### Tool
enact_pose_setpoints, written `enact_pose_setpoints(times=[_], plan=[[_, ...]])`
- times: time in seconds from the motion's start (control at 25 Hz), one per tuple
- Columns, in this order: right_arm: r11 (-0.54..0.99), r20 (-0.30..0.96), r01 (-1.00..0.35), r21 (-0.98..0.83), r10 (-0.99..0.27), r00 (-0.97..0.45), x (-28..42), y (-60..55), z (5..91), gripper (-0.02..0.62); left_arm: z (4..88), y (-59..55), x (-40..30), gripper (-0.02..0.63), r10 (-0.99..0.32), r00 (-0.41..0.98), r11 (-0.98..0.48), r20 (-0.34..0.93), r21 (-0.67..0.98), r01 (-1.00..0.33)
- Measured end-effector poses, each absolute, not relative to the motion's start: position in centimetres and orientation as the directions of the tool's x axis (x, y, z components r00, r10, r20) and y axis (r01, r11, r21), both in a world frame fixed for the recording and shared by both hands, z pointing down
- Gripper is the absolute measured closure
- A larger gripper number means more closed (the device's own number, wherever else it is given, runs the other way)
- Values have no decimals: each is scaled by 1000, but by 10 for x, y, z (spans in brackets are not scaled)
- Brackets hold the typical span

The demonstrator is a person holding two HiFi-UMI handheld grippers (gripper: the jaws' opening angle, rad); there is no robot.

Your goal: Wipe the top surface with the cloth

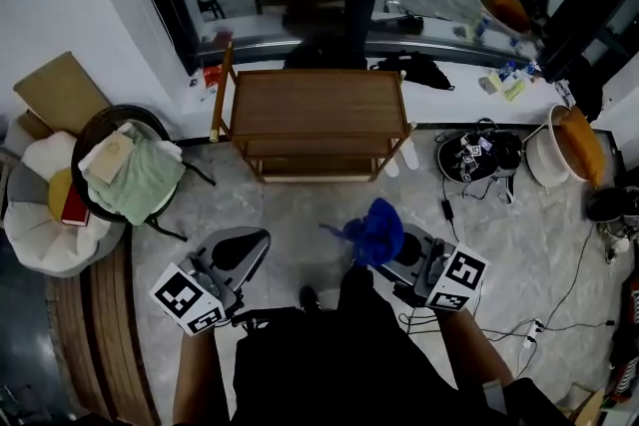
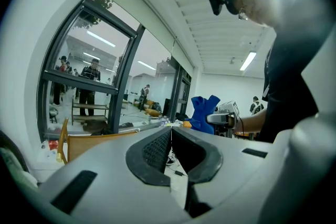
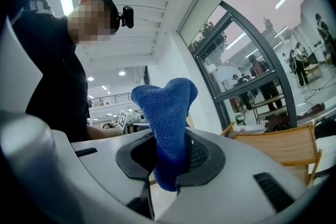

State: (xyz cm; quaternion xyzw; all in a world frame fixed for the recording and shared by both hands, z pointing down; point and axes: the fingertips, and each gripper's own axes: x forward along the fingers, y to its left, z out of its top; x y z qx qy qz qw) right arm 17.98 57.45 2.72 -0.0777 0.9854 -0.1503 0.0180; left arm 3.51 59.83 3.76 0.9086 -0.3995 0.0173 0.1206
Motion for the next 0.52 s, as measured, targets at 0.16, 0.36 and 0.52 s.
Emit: enact_pose_setpoints(times=[0.16,0.36,0.52], plan=[[944,-11,-168,-285,-178,-984,186,573,26,509,38,597,40,595,-704,697,-671,134,196,-715],[939,2,-204,-275,-211,-977,194,577,26,509,38,595,57,595,-662,737,-711,134,195,-675],[936,12,-220,-275,-225,-974,198,582,27,509,36,595,64,595,-641,756,-730,136,196,-655]])
